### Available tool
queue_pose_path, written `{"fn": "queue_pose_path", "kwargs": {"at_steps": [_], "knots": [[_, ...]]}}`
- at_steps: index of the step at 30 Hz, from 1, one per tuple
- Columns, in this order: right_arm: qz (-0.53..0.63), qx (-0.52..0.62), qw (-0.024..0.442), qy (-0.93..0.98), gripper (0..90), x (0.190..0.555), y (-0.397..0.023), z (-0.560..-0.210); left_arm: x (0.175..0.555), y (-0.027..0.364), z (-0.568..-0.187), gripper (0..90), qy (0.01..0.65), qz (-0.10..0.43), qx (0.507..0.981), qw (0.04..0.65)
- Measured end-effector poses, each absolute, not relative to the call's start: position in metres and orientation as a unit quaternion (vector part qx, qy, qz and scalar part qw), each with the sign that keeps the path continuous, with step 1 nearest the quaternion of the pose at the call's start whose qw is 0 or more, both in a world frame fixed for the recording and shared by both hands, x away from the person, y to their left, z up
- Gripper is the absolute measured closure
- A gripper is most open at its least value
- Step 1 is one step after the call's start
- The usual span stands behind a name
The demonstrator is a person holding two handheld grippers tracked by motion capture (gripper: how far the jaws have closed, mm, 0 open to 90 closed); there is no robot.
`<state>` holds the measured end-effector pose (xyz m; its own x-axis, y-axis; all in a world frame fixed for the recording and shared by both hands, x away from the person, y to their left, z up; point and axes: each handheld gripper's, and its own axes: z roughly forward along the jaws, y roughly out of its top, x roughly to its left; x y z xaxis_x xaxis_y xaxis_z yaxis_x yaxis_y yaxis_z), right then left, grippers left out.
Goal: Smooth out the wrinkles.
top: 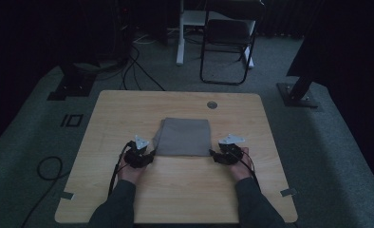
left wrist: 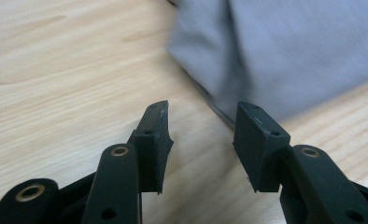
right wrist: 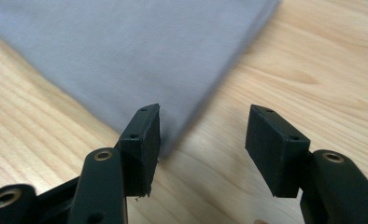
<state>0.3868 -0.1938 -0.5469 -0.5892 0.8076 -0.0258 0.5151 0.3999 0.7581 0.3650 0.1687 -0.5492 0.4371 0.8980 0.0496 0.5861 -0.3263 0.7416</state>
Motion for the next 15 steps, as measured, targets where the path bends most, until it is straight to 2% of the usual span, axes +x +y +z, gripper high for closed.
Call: {"fn": "queue_pose_path", "kwargs": {"at_steps": [15], "knots": [[0.353,0.441,0.223,0.794,45.3,0.393,-0.222,-0.55,0.379,0.198,-0.555,53.3,0.531,0.241,0.744,0.326]]}}
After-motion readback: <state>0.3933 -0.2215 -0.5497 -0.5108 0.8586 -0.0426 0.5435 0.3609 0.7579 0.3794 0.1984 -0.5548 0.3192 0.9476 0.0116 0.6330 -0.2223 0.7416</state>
